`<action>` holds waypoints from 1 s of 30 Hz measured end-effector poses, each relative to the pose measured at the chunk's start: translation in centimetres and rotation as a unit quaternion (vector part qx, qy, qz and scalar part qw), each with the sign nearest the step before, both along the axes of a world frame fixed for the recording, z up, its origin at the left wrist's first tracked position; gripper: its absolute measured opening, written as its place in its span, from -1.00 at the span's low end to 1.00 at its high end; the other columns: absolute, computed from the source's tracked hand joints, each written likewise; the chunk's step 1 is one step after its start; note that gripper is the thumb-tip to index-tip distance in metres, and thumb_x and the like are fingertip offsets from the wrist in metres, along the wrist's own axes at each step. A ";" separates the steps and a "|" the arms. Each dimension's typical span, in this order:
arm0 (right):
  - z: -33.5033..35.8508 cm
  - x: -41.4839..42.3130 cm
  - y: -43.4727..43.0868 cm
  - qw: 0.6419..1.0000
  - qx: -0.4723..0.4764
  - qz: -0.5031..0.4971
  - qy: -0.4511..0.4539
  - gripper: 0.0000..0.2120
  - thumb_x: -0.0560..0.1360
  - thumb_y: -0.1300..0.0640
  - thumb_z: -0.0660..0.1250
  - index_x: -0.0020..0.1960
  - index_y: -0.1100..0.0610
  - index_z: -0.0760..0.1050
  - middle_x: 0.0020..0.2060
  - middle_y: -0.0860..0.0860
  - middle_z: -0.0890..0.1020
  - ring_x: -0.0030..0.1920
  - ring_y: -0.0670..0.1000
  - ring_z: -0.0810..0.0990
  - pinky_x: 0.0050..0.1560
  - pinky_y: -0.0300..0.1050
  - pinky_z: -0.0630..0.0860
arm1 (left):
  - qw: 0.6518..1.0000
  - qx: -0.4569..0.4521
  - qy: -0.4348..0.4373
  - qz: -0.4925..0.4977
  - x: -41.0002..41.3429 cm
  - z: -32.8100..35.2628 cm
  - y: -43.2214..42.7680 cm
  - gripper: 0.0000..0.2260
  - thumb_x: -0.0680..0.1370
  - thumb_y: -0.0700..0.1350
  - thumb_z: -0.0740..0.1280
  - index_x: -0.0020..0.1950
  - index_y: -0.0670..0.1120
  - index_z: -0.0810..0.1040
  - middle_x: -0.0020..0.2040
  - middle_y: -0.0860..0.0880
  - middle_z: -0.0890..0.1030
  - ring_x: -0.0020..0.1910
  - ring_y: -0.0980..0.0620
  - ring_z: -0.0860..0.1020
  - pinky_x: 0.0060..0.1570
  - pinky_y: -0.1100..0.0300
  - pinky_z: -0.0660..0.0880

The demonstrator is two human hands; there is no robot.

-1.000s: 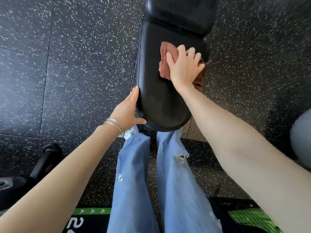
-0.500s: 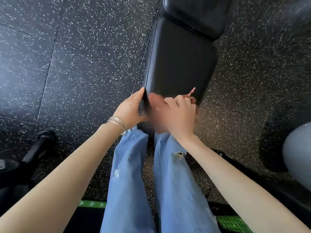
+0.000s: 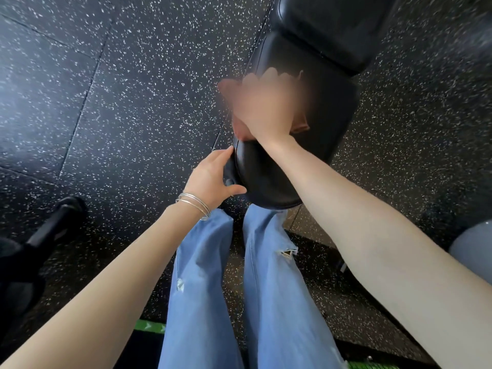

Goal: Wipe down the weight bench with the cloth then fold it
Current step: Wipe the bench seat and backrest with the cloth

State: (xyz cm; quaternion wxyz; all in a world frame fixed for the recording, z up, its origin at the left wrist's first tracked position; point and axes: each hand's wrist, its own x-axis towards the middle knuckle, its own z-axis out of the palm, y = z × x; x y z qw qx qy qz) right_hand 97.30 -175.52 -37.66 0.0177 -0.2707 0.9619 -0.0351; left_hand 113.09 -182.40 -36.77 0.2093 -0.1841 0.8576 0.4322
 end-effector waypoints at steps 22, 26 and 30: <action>2.4 10.4 12.5 0.986 -0.126 0.106 -0.016 -0.84 0.38 -0.04 0.37 -0.15 0.04 0.60 -0.29 0.06 0.49 -0.27 0.13 0.47 -0.28 0.00 0.34 | 0.994 -0.012 -0.057 -0.087 0.2 0.3 -1.5 -0.07 0.31 -0.17 0.54 0.54 -0.03 0.07 0.35 -0.08 0.45 0.22 -0.05 0.46 0.01 0.37 0.26; 2.6 8.7 7.1 0.993 -0.108 0.036 -0.020 -0.82 0.37 -0.08 0.35 -0.15 0.01 0.59 -0.27 0.05 0.52 -0.23 0.12 0.51 -0.25 -0.02 0.33 | 0.994 -0.016 -0.043 -0.098 0.2 0.4 -1.7 -0.18 0.31 -0.17 0.55 0.49 -0.12 0.24 0.39 -0.13 0.40 0.33 -0.10 0.39 0.24 0.26 0.23; 2.0 6.1 1.8 0.998 -0.061 -0.027 -0.016 -0.78 0.38 -0.10 0.32 -0.06 -0.01 0.57 -0.18 0.04 0.54 -0.15 0.12 0.50 -0.20 -0.01 0.32 | 0.995 -0.091 -0.004 -0.042 -1.1 0.9 -3.0 -0.44 0.43 -0.38 0.33 0.42 -0.15 0.37 0.41 -0.14 0.38 0.36 -0.14 0.37 0.35 0.05 0.30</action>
